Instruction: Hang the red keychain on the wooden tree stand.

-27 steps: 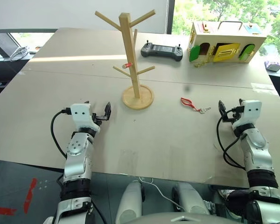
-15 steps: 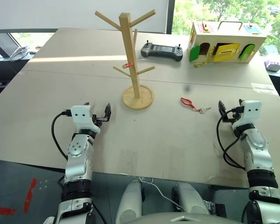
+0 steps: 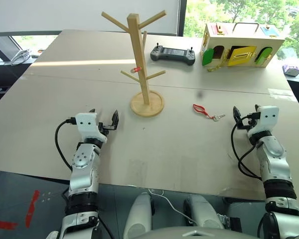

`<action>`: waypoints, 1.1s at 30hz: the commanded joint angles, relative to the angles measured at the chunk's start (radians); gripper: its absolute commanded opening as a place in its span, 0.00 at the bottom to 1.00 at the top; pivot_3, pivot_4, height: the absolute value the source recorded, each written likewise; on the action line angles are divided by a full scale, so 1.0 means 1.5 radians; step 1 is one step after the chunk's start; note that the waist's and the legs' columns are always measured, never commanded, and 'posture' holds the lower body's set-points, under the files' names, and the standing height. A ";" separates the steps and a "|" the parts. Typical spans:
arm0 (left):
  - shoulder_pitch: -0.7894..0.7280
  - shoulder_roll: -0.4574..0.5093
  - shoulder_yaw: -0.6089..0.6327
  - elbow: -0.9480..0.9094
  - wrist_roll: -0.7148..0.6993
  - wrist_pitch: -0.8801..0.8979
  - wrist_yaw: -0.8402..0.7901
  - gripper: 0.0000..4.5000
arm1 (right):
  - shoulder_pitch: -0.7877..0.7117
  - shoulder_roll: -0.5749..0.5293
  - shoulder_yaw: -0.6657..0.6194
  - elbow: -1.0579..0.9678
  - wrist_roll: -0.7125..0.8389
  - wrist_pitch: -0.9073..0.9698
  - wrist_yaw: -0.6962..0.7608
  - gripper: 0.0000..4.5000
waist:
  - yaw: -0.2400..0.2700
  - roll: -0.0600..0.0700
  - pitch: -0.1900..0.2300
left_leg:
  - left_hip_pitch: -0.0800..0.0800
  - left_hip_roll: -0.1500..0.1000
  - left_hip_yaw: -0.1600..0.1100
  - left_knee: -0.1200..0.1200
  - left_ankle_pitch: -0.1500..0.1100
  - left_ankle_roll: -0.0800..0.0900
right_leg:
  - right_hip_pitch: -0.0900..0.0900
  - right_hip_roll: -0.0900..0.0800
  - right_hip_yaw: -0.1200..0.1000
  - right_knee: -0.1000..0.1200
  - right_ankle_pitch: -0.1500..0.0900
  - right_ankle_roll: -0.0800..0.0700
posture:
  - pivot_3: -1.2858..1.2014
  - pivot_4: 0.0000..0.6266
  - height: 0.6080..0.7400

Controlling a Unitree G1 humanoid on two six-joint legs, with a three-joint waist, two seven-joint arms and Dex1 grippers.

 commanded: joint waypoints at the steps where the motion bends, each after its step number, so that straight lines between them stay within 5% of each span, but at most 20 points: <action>1: 0.050 -0.011 -0.057 -0.124 -0.061 -0.016 -0.101 0.99 | -0.001 -0.033 -0.003 -0.051 0.055 0.053 0.083 1.00 | 0.000 0.000 0.000 | 0.000 0.000 0.000 0.000 0.000 0.000 | 0.000 0.000 0.000 0.000 0.000 0.000 | 0.52 0.24 1.00; 8: 0.155 0.027 -0.170 -0.212 -0.069 -0.032 -0.259 0.99 | 0.025 -0.110 0.036 -0.196 0.155 0.211 0.258 1.00 | -0.002 0.000 0.000 | 0.001 0.000 0.001 0.000 0.000 0.000 | 0.000 0.000 0.001 0.000 0.000 0.000 | 0.52 0.24 1.00; 15: 0.144 0.025 -0.183 -0.192 -0.054 -0.101 -0.295 0.99 | 0.008 -0.166 0.107 -0.314 0.186 0.375 0.311 1.00 | -0.001 0.000 0.000 | 0.001 0.000 0.001 0.000 0.000 0.000 | 0.000 0.000 0.001 0.000 0.000 0.000 | 0.52 0.24 1.00; 33: 0.146 0.010 -0.209 -0.197 -0.083 -0.079 -0.313 0.99 | -0.143 -0.078 0.208 -0.047 -0.012 0.282 0.227 1.00 | 0.000 0.000 0.000 | 0.000 0.000 0.001 0.000 0.000 0.000 | 0.000 0.000 0.001 -0.001 0.000 0.000 | 0.52 0.24 1.00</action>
